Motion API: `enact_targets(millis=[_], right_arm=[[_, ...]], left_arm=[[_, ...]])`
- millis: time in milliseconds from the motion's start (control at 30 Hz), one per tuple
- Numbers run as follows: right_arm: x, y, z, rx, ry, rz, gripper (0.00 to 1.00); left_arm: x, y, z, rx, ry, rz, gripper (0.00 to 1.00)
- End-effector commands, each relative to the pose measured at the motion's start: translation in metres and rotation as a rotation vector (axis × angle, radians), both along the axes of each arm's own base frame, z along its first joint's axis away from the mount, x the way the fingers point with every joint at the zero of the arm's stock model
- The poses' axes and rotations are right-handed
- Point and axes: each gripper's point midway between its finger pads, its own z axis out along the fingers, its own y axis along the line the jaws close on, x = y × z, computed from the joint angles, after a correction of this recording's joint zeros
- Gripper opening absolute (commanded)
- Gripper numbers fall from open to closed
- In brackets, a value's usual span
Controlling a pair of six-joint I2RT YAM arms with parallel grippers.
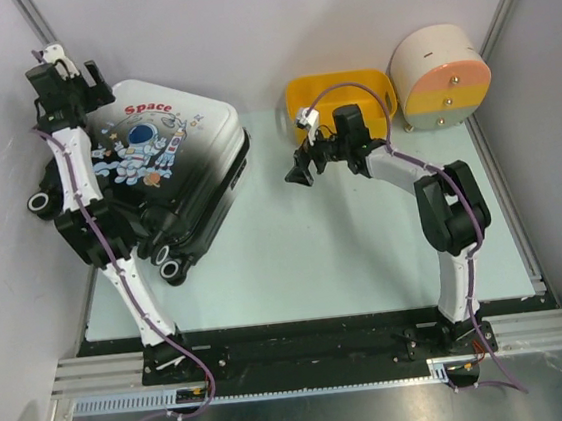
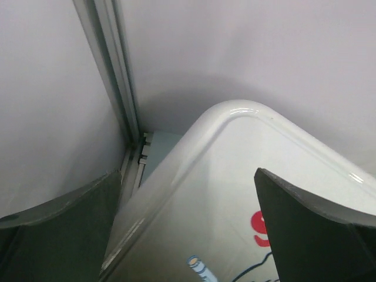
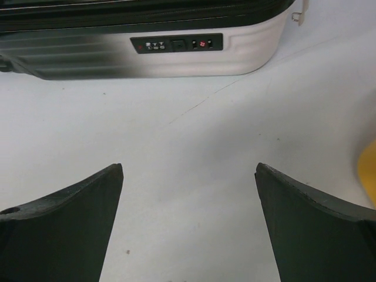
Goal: Open, take out, and arrange the luggage
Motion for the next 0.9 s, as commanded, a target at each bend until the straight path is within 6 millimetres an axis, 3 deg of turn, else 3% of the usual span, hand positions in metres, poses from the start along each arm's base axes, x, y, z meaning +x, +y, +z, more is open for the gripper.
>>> enact_targets(millis=[0,200,300,333,400,433,467,500,533,567,600,633,667,700,733,800,867], right_arm=[[-0.018,-0.005,0.027,0.007,0.0,0.019,1.0],[-0.024,-0.008,0.028,-0.006,0.027,0.004,1.0],[-0.028,-0.01,0.031,-0.009,0.029,0.011,1.0],[-0.031,-0.011,0.032,-0.011,0.02,0.02,1.0],[-0.032,-0.011,0.037,-0.015,-0.029,0.051,1.0],[-0.032,-0.01,0.042,-0.008,-0.046,0.056,1.0],[-0.032,-0.007,0.051,0.02,-0.072,0.078,1.0],[-0.032,-0.003,0.06,0.054,-0.073,0.08,1.0],[-0.036,0.004,0.069,0.085,-0.066,0.088,0.99],[-0.034,0.011,0.081,0.11,-0.089,0.072,0.98],[-0.037,0.018,0.085,0.117,-0.076,0.065,0.98],[-0.05,0.035,0.088,0.113,-0.076,0.093,0.98],[-0.052,0.04,0.093,0.105,-0.074,0.077,0.98],[-0.057,0.045,0.095,0.111,-0.061,0.075,0.98],[-0.06,0.047,0.098,0.123,-0.033,0.065,0.98],[-0.059,0.046,0.099,0.125,-0.018,0.042,0.99],[-0.053,0.041,0.1,0.117,-0.018,0.002,0.99]], left_arm=[[0.016,-0.012,-0.001,-0.043,-0.055,0.027,1.0],[0.017,0.001,-0.059,-0.173,0.036,0.123,1.0],[0.016,-0.008,-0.081,-0.229,0.083,0.067,0.98],[0.012,-0.023,-0.096,-0.252,0.125,-0.01,0.93],[0.001,-0.048,-0.099,-0.252,0.161,-0.096,0.91],[-0.015,-0.06,-0.132,-0.235,0.247,-0.139,0.92],[-0.027,-0.072,-0.114,-0.207,0.234,-0.173,0.93],[-0.036,-0.089,-0.119,-0.202,0.257,-0.212,0.93],[-0.056,-0.097,-0.139,-0.217,0.316,-0.223,0.94],[-0.065,-0.107,-0.137,-0.241,0.32,-0.258,0.93],[-0.077,-0.112,-0.114,-0.236,0.289,-0.27,0.93],[-0.1,-0.119,-0.13,-0.254,0.348,-0.281,0.94],[-0.114,-0.123,-0.127,-0.237,0.354,-0.285,0.95],[-0.135,-0.128,-0.088,-0.158,0.283,-0.309,0.96],[-0.158,-0.131,-0.106,-0.144,0.33,-0.307,0.98],[-0.201,-0.135,-0.075,-0.071,0.289,-0.325,0.99],[-0.239,-0.145,-0.082,-0.032,0.339,-0.36,0.98]])
